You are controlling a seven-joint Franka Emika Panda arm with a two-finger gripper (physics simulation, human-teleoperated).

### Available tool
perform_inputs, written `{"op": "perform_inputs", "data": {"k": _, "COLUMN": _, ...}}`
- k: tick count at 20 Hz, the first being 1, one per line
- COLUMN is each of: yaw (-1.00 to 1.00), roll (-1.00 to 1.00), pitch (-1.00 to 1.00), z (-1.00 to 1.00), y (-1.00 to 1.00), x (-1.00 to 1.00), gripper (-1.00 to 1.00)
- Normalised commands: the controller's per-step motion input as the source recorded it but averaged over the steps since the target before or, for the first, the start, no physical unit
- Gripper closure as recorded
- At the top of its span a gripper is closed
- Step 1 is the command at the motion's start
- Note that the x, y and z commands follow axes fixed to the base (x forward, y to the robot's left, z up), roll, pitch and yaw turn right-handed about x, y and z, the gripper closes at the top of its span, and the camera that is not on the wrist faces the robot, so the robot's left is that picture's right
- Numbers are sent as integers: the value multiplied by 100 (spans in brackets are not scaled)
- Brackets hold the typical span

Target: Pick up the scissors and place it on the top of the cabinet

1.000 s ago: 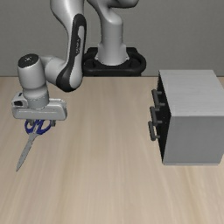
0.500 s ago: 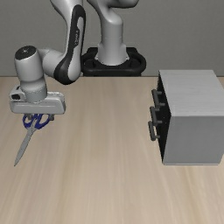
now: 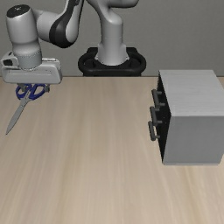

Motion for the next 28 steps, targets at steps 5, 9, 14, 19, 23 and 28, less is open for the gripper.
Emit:
{"op": "perform_inputs", "data": {"k": 5, "yaw": 0, "roll": 0, "pitch": 0, "z": 100, "y": 0, "x": 0, "gripper": 100}}
{"op": "perform_inputs", "data": {"k": 9, "yaw": 0, "roll": 0, "pitch": 0, "z": 50, "y": 50, "x": 0, "gripper": 100}}
{"op": "perform_inputs", "data": {"k": 14, "yaw": 0, "roll": 0, "pitch": 0, "z": 0, "y": 100, "x": 0, "gripper": 100}}
{"op": "perform_inputs", "data": {"k": 19, "yaw": 0, "roll": 0, "pitch": 0, "z": 0, "y": 100, "x": 0, "gripper": 100}}
{"op": "perform_inputs", "data": {"k": 23, "yaw": 0, "roll": 0, "pitch": 0, "z": 0, "y": 100, "x": 0, "gripper": 100}}
{"op": "perform_inputs", "data": {"k": 28, "yaw": 0, "roll": 0, "pitch": 0, "z": 0, "y": 100, "x": 0, "gripper": 100}}
